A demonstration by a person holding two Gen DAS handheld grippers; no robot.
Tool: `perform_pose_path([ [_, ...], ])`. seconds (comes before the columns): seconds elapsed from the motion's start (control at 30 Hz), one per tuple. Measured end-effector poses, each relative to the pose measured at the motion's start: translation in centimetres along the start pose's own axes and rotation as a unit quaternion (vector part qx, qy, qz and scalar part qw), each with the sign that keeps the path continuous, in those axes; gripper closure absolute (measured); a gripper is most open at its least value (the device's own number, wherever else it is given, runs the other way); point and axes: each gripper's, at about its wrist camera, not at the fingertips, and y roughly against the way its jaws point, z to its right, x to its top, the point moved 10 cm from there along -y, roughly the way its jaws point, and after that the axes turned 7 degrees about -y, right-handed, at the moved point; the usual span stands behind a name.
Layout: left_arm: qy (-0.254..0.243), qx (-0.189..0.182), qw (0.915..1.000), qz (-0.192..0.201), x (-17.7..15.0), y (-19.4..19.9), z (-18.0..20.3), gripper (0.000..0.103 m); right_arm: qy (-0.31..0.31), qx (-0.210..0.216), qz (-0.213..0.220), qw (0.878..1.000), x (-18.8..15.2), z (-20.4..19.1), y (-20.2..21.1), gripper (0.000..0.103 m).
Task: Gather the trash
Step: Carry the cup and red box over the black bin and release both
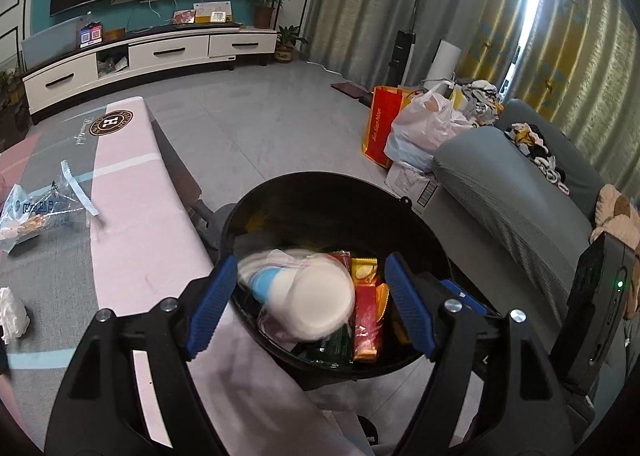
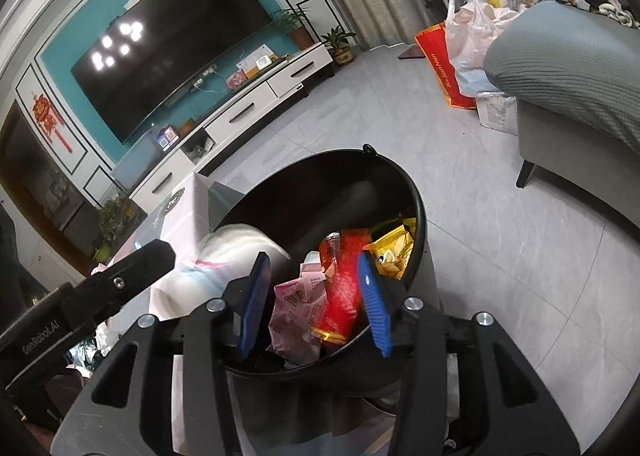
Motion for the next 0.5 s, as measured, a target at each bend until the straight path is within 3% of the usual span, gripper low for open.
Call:
perform_pose_path([
  [0.37,0.047,0.018,0.9987,-0.007,-3.6,3.6,-3.7,0.020,0.011,0.010,0.001,1.000,-0.5,-1.0,0.6,0.056],
  [0.5,0.056,0.046,0.9973,-0.006,-5.7,6.3,-5.7,0.017,0.031,0.017,0.002,0.999,-0.9,-2.4,1.2,0.056],
])
